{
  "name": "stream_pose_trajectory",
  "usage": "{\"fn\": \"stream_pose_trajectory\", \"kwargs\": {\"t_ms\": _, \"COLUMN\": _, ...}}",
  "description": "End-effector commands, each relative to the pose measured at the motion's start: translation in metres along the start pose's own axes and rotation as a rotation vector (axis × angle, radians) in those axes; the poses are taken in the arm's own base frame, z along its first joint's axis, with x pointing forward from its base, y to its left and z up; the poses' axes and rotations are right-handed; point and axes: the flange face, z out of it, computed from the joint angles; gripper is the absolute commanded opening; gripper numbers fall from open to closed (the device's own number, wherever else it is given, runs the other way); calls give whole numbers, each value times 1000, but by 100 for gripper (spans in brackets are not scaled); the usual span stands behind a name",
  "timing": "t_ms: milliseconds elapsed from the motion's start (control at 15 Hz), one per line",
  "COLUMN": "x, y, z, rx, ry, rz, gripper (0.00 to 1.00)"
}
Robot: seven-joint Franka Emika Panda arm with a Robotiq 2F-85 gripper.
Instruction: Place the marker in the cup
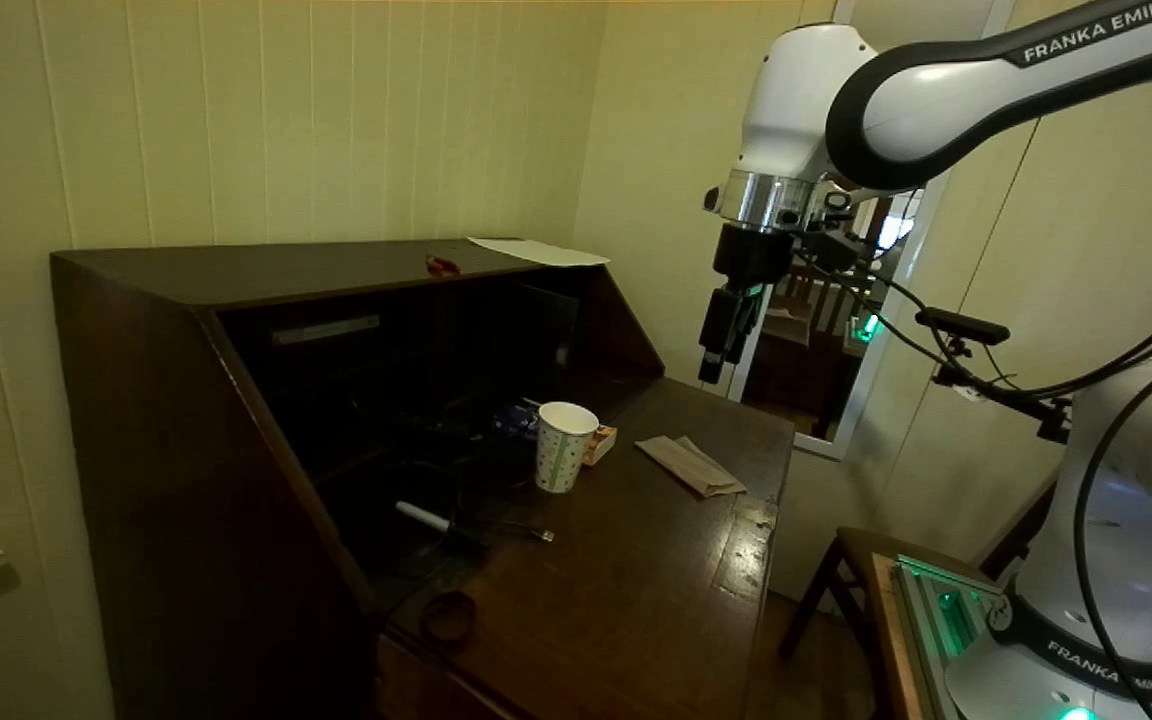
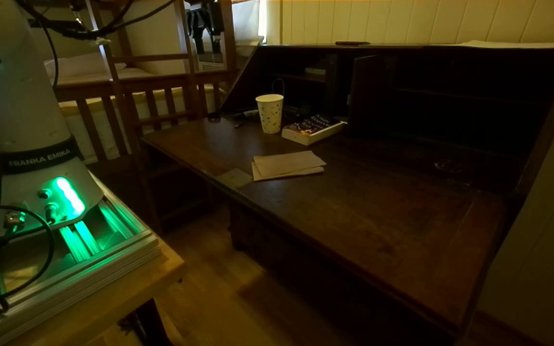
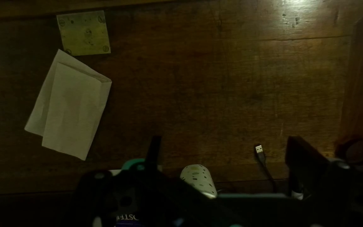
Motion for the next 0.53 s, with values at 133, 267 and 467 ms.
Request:
{"fn": "stream_pose_trajectory", "kwargs": {"t_ms": 133, "x": 0, "y": 0, "z": 0, "rx": 0, "ry": -1, "rz": 0, "gripper": 100}}
{"fn": "stream_pose_trajectory", "kwargs": {"t_ms": 267, "x": 24, "y": -26, "z": 3, "rx": -2, "ry": 32, "rz": 12, "gripper": 100}}
{"fn": "stream_pose_trajectory", "kwargs": {"t_ms": 467, "x": 63, "y": -81, "z": 8, "rx": -15, "ry": 126, "rz": 22, "gripper": 100}}
